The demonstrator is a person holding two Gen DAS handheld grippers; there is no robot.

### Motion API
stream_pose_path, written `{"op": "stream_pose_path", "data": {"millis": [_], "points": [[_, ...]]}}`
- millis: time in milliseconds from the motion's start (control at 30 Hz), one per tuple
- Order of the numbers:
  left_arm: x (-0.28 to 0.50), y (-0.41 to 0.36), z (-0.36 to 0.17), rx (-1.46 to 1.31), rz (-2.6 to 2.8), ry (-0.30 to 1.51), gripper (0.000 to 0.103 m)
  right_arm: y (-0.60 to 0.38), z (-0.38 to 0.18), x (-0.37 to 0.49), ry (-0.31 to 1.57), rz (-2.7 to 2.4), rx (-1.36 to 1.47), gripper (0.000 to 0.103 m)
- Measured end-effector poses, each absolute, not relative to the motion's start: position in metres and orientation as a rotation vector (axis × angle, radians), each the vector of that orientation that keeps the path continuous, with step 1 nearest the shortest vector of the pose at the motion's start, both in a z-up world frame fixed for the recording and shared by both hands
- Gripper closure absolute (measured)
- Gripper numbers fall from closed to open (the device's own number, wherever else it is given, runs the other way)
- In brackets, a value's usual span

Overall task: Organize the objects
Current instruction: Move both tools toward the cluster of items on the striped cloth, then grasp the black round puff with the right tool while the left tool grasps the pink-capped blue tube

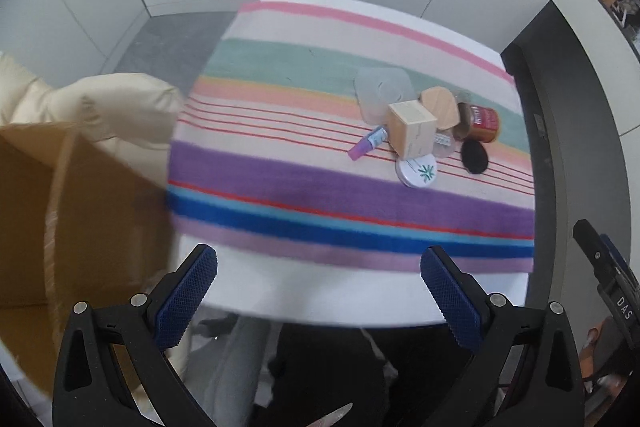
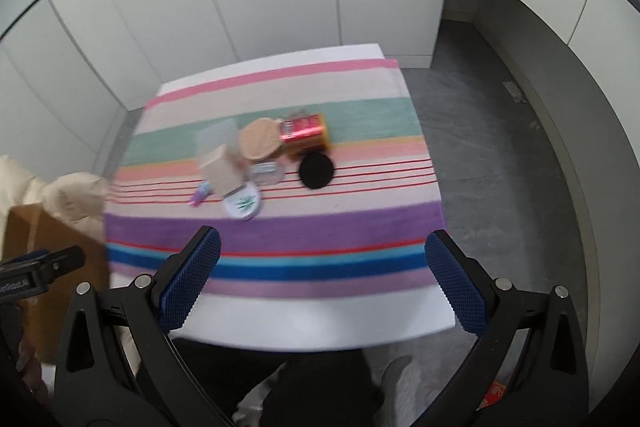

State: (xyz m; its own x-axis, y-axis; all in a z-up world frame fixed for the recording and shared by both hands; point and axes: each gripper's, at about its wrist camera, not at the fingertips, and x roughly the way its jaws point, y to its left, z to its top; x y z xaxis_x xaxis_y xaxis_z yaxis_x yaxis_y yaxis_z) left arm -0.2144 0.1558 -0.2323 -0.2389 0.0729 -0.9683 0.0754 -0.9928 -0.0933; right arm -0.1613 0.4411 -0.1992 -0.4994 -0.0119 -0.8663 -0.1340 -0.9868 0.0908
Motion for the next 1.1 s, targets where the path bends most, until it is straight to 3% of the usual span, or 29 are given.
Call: {"op": "stream_pose_path", "data": {"millis": [267, 500, 700, 800, 867, 900, 1033, 1100], "points": [[-0.262, 0.175, -0.303, 1.999, -2.456, 0.148, 0.009, 0.444, -0.276, -0.219, 0.098, 2.710, -1.487, 0.003], [-0.298, 0.184, -0.356, 2.070, -2.391, 0.228, 0.016, 0.437, -0.345, -0.261, 0.094, 2.701, -1.593, 0.007], [-0.310, 0.184, -0.376, 2.070, -2.325, 0.409, 0.016, 0.438, -0.371, -0.278, 0.173, 2.684, -1.604, 0.012], [-0.313, 0.187, -0.378, 2.051, -2.328, 0.399, 0.016, 0.434, -0.378, -0.283, 0.165, 2.682, -1.587, 0.028], [-0.313, 0.190, -0.380, 2.050, -2.327, 0.387, 0.016, 0.428, -0.380, -0.285, 0.072, 2.669, -1.560, 0.050], [-0.314, 0.191, -0.380, 2.051, -2.325, 0.396, 0.016, 0.425, -0.380, -0.285, 0.038, 2.671, -1.552, 0.054], [-0.319, 0.194, -0.382, 2.019, -2.331, 0.421, 0.017, 0.427, -0.377, -0.281, 0.093, 2.685, -1.548, 0.059], [-0.323, 0.199, -0.381, 1.977, -2.351, 0.400, 0.024, 0.431, -0.376, -0.277, 0.130, 2.683, -1.558, 0.060]]}}
